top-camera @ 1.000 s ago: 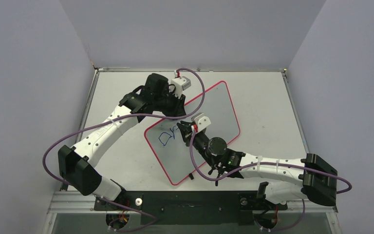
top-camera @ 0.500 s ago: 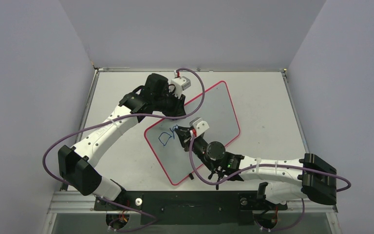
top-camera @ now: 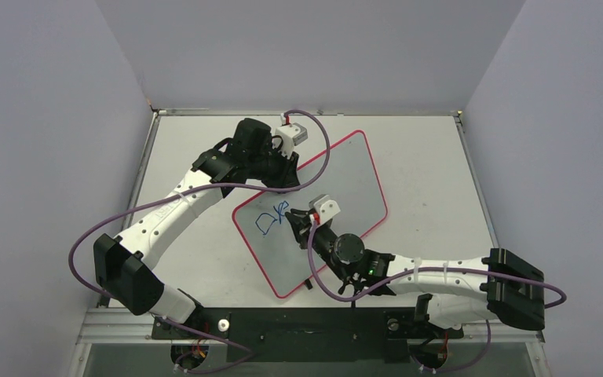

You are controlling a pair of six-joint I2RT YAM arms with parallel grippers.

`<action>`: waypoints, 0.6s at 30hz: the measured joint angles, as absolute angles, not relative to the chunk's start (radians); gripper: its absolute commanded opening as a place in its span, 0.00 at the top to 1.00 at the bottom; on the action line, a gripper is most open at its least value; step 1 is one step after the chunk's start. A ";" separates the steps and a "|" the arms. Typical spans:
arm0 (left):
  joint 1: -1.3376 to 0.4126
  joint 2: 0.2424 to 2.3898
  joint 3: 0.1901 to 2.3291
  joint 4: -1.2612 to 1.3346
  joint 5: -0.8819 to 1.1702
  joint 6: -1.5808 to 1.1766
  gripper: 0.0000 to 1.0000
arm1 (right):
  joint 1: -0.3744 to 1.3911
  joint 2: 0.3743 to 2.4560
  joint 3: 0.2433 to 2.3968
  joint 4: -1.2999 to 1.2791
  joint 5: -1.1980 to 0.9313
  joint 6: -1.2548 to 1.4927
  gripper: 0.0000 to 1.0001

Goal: Write a sentence on the whiteboard

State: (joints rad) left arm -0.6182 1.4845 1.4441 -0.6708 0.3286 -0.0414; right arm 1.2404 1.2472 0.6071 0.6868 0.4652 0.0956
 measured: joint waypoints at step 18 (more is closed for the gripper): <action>-0.620 1.476 1.437 -0.664 0.329 -0.044 1.00 | 1.191 1.142 0.606 0.552 0.471 -0.027 1.00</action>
State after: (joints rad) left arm -0.6205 1.4757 1.4368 -0.6640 0.3286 -0.0441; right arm 1.1908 1.1419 0.6056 0.5522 0.4709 -0.0269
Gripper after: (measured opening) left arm 0.208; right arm 0.103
